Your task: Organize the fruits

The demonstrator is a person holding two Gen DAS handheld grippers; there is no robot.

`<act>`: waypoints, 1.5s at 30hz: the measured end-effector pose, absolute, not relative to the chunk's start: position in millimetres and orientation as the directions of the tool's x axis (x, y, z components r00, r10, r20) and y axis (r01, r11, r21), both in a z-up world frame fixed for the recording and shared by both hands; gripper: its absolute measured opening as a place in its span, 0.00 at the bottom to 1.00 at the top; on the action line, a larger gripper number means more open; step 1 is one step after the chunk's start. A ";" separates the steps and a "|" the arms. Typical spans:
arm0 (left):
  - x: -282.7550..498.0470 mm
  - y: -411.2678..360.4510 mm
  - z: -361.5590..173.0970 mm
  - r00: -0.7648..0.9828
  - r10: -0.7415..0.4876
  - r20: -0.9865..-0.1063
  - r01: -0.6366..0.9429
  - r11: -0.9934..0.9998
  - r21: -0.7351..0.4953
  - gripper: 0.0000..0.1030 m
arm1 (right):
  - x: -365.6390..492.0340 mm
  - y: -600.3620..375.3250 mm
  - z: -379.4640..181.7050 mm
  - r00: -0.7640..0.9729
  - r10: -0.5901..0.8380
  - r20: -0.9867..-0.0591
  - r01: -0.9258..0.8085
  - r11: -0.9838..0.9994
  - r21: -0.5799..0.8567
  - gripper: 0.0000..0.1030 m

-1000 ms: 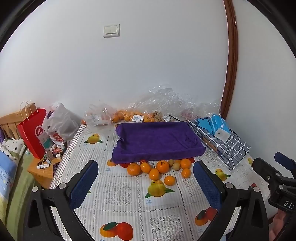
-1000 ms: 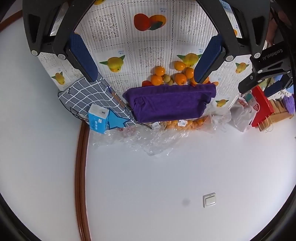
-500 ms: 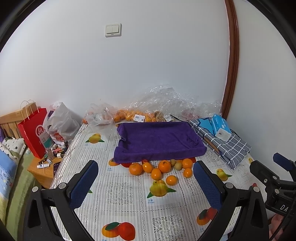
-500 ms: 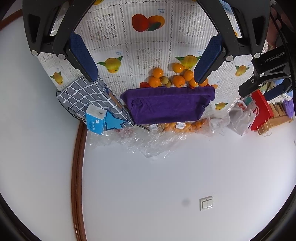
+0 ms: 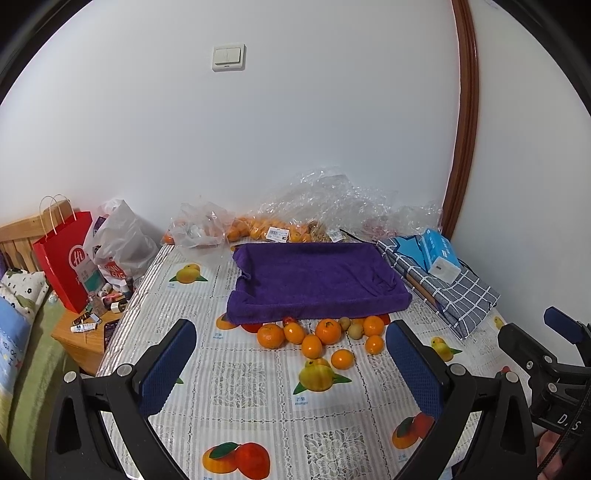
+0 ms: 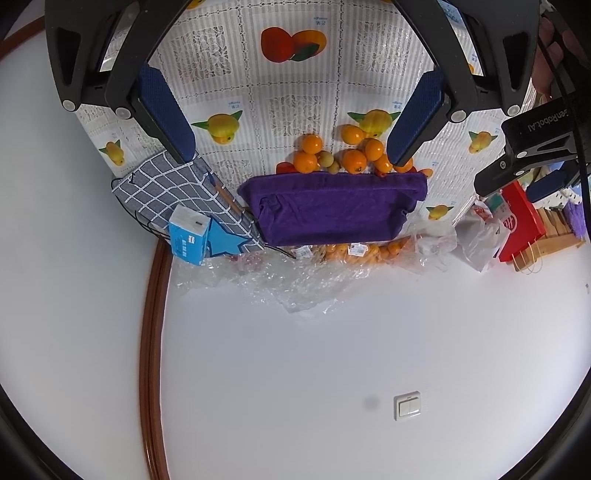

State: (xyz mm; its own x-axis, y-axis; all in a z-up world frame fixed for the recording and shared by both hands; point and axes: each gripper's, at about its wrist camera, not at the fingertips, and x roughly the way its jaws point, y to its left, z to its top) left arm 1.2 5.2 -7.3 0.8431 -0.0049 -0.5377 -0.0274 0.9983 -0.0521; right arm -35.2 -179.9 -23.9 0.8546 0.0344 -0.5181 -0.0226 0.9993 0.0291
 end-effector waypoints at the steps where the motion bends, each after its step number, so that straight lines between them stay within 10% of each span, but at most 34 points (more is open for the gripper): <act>1: 0.9 5.4 -7.4 0.843 -0.005 -0.537 -0.028 0.998 -0.052 1.00 | -35.2 -179.5 -24.0 0.854 0.034 -0.518 -0.023 0.999 0.028 0.99; 45: -0.9 -1.8 -2.7 0.850 -0.014 -0.527 -0.014 0.999 -0.050 1.00 | -36.6 -180.1 -24.6 0.852 0.038 -0.521 -0.023 0.999 0.036 0.99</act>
State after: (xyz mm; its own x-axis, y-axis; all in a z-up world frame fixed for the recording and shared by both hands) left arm -0.9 -1.8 -2.7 0.8495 -0.0143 -0.5273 -0.0143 0.9986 -0.0501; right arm -36.6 -180.1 -24.6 0.8525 0.0382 -0.5213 -0.0229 0.9991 0.0358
